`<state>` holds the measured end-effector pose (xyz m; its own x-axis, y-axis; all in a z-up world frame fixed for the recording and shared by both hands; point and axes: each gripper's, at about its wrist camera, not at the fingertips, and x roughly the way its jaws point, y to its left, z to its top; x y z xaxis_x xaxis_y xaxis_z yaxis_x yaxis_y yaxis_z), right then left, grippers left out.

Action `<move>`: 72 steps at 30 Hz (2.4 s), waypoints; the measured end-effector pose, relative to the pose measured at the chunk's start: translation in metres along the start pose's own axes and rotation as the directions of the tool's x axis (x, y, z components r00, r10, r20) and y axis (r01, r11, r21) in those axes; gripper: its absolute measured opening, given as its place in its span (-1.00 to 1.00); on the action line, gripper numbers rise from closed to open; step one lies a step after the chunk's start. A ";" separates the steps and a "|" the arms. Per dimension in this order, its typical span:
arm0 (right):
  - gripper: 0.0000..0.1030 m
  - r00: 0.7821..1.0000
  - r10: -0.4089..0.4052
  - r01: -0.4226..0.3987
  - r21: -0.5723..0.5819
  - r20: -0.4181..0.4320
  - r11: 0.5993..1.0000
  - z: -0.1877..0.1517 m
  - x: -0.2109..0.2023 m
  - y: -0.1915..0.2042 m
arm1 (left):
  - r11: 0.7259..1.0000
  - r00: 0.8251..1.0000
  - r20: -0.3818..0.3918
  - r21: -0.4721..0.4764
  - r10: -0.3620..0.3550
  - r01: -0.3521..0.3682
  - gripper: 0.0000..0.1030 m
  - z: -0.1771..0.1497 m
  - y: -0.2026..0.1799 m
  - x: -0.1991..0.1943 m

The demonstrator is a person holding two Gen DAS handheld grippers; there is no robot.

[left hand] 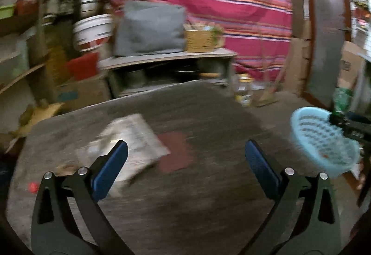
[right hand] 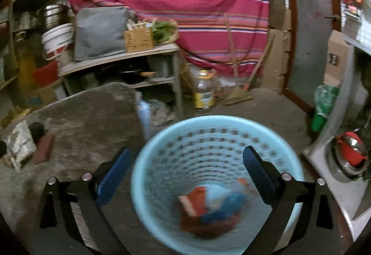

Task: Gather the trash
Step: 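Return to the table and grasp the red bottle cap with the left tool, then hold the red cap with the left tool while the right tool grasps another maroon pad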

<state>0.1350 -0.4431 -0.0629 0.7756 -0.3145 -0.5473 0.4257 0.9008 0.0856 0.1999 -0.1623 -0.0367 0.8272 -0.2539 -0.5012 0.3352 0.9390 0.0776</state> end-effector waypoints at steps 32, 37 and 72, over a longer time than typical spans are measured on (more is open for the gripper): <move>0.85 0.978 0.173 -0.197 -0.240 -0.118 0.951 -0.019 0.030 0.206 | 0.918 0.905 -0.353 -0.223 0.238 -0.329 -0.07 -0.097 0.285 0.045; 0.85 0.968 0.192 -0.229 -0.250 -0.162 0.941 -0.021 0.036 0.221 | 0.908 0.904 -0.383 -0.283 0.188 -0.309 -0.37 -0.101 0.300 0.050; 0.15 0.952 0.238 -0.283 -0.262 -0.193 0.922 -0.019 0.020 0.211 | 0.957 0.969 -0.157 -0.192 0.191 -0.219 -0.44 -0.032 0.205 -0.003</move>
<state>0.2312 -0.2541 -0.0711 0.7498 -0.0276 -0.6610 0.0506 0.9986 0.0157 0.2517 0.0387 -0.0474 0.7950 -0.0307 -0.6058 0.0527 0.9984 0.0186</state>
